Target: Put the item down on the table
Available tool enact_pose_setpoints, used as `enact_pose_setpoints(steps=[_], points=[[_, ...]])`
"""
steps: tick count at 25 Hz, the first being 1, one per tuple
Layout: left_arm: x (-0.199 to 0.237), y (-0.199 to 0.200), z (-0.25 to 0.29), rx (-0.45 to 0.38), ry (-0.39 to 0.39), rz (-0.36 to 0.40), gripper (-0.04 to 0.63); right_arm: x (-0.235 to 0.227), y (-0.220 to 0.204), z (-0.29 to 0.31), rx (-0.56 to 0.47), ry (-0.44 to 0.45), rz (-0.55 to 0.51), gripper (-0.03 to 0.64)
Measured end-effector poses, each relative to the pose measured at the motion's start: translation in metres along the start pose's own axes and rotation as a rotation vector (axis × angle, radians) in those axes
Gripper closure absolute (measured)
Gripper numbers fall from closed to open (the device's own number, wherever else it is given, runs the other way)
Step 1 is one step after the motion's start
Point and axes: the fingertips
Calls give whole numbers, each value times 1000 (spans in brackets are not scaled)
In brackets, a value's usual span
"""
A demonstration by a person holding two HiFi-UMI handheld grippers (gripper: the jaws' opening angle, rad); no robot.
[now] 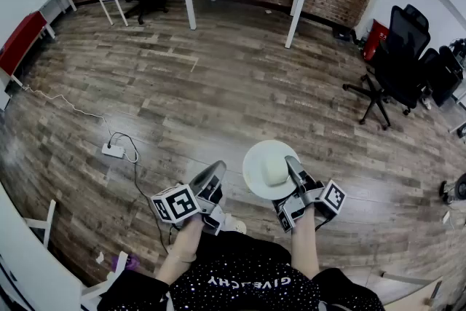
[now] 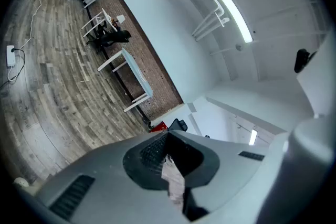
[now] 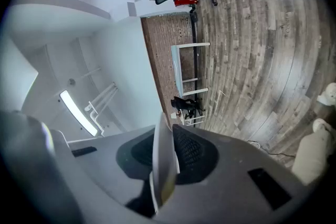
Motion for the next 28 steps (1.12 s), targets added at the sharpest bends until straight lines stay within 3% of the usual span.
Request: enact_pose_setpoints(steps=[6, 13, 28], points=[[7, -15, 21, 31, 1, -4, 586, -8, 21, -2, -25, 6, -10, 565], [13, 8, 68, 23, -28, -19, 586, -20, 48, 40, -9, -13, -13, 565], [24, 163, 244, 41, -51, -17, 586, -12, 152, 239, -11, -2, -21, 565]])
Point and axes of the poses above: the fingertips, and each gripper's own axes: z forward along the fingers, x to its left, y out of its top, and after that the axes turned 14 degrees about -z, right-handed
